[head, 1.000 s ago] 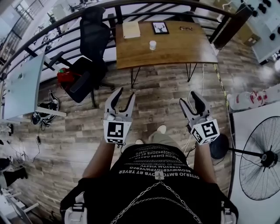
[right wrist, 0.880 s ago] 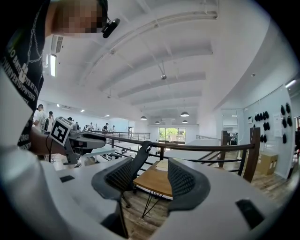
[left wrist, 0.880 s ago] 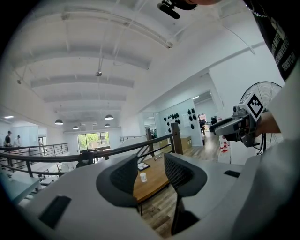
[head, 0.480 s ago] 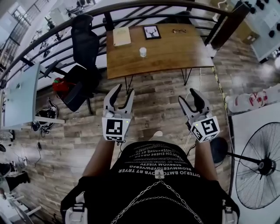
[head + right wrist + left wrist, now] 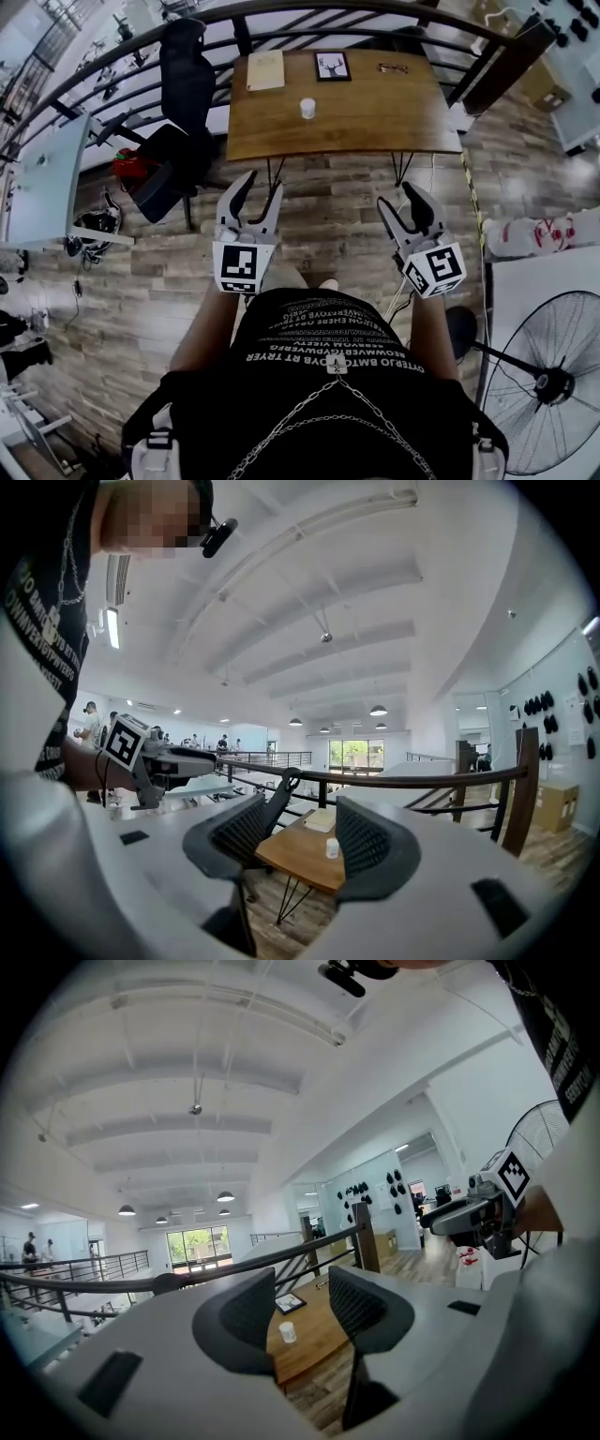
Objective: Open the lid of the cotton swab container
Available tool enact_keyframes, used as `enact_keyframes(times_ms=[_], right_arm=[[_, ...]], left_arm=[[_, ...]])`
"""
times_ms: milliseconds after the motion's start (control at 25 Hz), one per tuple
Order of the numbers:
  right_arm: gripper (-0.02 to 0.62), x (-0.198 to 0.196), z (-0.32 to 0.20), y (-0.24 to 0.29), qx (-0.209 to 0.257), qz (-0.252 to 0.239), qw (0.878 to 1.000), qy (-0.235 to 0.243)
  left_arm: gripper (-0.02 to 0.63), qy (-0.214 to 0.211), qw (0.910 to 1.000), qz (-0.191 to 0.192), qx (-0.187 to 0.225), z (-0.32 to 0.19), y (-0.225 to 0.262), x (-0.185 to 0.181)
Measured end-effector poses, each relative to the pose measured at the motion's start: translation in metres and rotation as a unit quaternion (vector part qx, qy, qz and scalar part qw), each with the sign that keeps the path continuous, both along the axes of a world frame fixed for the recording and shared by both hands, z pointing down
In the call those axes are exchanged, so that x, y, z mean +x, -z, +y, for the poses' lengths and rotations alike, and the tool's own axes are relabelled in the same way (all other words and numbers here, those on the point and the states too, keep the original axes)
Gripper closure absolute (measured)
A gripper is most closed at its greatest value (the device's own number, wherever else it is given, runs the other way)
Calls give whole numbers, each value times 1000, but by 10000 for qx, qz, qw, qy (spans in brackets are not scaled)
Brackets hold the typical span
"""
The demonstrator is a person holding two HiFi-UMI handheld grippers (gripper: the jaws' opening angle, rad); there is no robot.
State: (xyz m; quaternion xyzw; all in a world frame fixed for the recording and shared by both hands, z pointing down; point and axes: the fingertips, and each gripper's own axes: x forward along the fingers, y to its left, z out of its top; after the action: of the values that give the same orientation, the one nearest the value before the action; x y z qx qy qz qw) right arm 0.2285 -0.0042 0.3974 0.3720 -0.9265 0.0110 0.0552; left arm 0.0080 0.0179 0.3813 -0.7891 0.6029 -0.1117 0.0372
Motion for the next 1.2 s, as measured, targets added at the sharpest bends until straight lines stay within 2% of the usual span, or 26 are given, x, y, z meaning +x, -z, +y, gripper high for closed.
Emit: enact_keyframes(times_ms=[360, 800, 1000, 1200], right_arm=[[371, -22, -32, -21, -227, 16, 9997, 130], [367, -28, -92, -12, -200, 183, 9996, -69], [367, -29, -125, -9, -191, 159, 9995, -213], [367, -49, -157, -11, -203, 186, 9994, -214]], left_arm=[[422, 169, 9995, -23, -277, -25, -22, -24], [422, -206, 9997, 105, -15, -105, -4, -14], [422, -237, 9996, 140, 2, -141, -5, -25], [420, -150, 9998, 149, 11, -174, -7, -48]])
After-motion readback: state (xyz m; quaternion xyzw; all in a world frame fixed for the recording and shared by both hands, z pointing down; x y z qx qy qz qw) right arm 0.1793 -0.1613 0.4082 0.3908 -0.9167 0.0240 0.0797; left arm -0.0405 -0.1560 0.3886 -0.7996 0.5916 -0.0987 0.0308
